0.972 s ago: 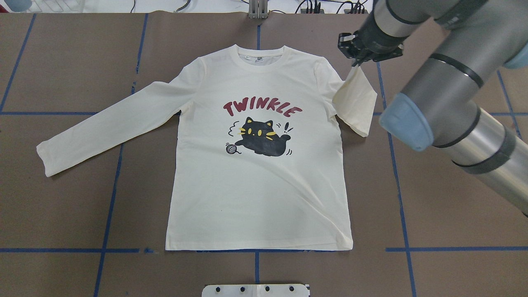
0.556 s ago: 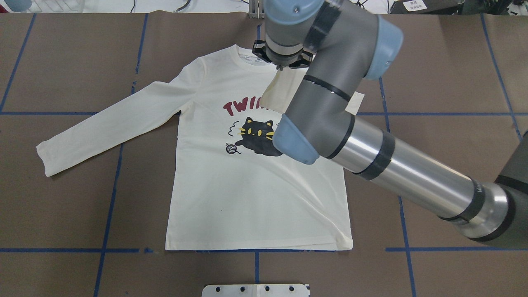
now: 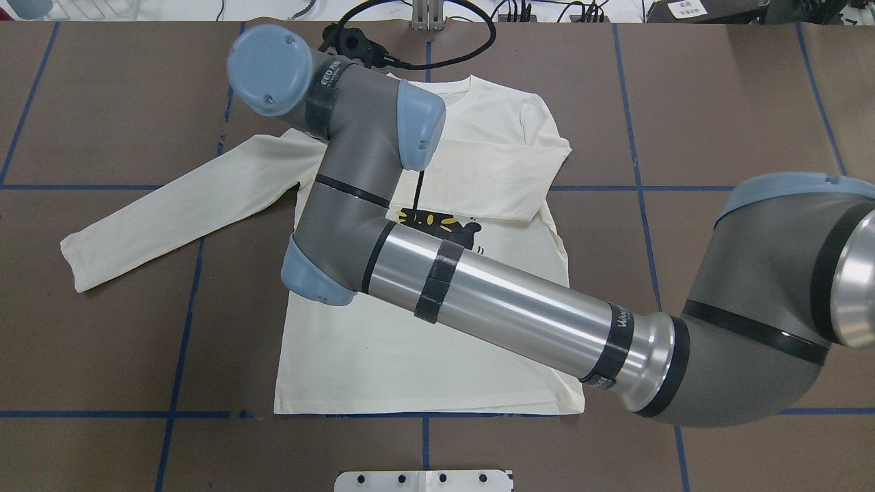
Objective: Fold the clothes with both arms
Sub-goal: 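Lift the sleeve with the right gripper and fold it across the shirt body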
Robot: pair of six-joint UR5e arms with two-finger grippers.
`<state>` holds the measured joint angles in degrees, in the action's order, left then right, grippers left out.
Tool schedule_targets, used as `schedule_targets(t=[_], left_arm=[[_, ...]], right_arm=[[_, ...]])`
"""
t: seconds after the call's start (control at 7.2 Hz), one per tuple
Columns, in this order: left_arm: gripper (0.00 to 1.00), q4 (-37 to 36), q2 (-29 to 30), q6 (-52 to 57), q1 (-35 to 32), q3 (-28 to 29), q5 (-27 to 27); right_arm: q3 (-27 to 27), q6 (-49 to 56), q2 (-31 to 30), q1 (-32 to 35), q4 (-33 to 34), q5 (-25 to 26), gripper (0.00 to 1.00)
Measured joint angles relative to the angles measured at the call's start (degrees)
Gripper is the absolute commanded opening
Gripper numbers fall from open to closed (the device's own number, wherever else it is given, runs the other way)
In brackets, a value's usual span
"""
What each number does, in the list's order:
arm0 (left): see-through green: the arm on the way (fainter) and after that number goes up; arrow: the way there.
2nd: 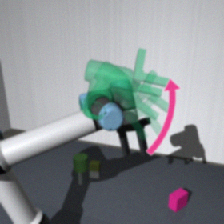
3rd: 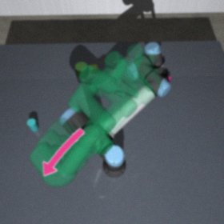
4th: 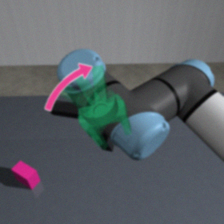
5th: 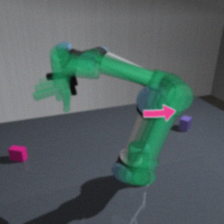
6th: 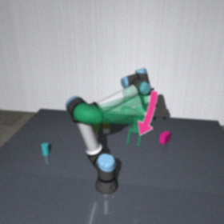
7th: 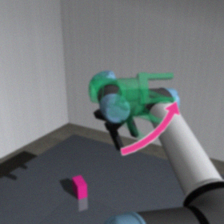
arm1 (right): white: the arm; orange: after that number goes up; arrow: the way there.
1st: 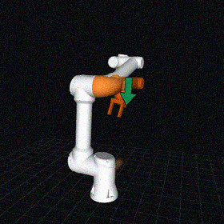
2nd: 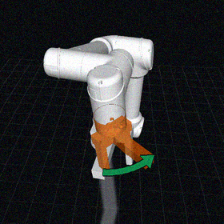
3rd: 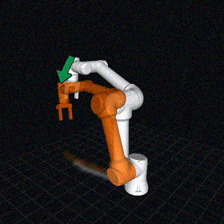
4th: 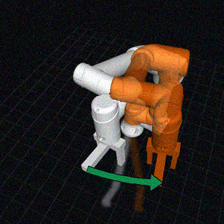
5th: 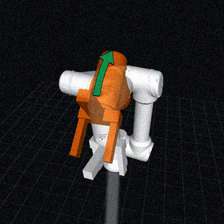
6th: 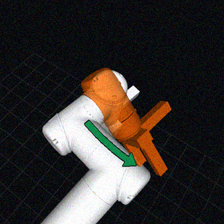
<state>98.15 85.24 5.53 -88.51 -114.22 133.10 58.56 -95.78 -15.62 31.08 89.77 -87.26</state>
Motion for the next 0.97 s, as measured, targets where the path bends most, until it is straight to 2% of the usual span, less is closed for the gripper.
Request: schedule_targets(t=[0.14, 0.42, 0.69, 0.83, 0.97], left_arm=[[1.00, -0.04, -0.04, -0.03, 0.00, 0.06, 0.01], [1.00, -0.12, -0.03, -0.13, 0.00, 0.02, -0.06], [1.00, 0.37, 1.32, -0.13, 0.12, -0.41, 0.04], [1.00, 2.31, 2.14, -0.10, 0.15, 0.06, 0.13], [1.00, 6.29, 2.32, -0.12, 0.31, 0.92, 0.63]], right_arm=[[-3.56, -0.91, 2.53, -0.16, -1.36, 0.20, 0.96], [-9.71, -3.08, 7.57, -0.22, -3.35, 0.52, 1.00], [-10.95, -3.73, 10.38, 0.08, -3.22, -0.17, 1.00], [-8.45, -2.22, 9.80, 1.34, -0.94, -3.04, 1.00], [-2.42, 1.45, 6.69, 3.42, 3.00, -7.09, 1.00]])
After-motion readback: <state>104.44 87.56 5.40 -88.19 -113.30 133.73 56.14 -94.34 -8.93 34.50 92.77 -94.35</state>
